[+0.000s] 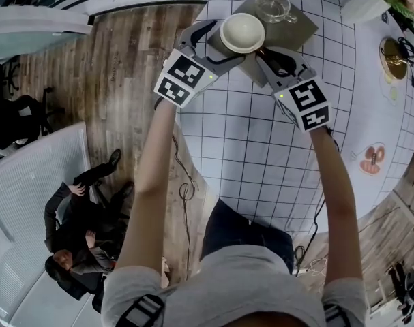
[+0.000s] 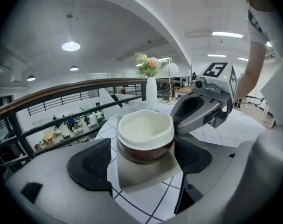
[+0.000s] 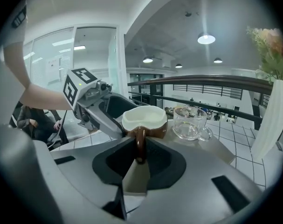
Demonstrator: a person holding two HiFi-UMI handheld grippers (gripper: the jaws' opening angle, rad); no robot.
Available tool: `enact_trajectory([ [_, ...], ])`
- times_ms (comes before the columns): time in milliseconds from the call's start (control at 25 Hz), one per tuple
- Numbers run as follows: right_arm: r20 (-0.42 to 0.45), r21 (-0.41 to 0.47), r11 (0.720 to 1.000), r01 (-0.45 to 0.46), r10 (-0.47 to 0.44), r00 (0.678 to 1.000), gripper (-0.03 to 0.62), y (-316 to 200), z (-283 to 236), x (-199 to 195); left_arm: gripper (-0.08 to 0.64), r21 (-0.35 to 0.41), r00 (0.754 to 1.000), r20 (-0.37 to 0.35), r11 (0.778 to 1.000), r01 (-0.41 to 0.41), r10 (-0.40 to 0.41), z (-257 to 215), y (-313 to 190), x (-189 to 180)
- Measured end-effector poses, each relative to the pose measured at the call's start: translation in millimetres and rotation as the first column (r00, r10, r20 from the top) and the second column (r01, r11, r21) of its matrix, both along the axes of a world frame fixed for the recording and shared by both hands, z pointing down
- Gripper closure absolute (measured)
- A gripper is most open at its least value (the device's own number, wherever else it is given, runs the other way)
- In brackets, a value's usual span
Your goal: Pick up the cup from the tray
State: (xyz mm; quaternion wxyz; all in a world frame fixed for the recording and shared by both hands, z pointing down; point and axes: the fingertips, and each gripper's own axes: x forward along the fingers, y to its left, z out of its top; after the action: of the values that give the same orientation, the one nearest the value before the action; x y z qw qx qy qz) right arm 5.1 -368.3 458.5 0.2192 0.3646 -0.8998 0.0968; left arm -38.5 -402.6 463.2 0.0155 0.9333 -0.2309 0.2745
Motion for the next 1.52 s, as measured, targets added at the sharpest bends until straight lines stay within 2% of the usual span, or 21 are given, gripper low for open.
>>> enact_trajectory([
  [360,0.023,-0.006,0.999,0.044,-0.044,0.999,0.535,-2,0,0,0.144,-0.016,0.997,-0.013,0.997,-0.073,0.072,2,-4,16],
  [880,0.046,0.037,0.996,0.081,-0.083,0.995,0.535,7,-9,-2,0.145,0.002,0.999,-0.034,0.999,-0.033,0.033,-5,4,13],
  [1200,0.113,0.039,0.996,0.083,-0.086,0.99,0.537,33,-36,2,0.144,0.039,0.998,-0.042,0.998,-0.039,0.041,-36,31,15],
  [1520,0.104,0.089,0.992,0.087,-0.096,0.99,0.535,80,-66,20,0.144,0.054,0.996,-0.074,0.997,-0.051,0.055,-62,77,36],
])
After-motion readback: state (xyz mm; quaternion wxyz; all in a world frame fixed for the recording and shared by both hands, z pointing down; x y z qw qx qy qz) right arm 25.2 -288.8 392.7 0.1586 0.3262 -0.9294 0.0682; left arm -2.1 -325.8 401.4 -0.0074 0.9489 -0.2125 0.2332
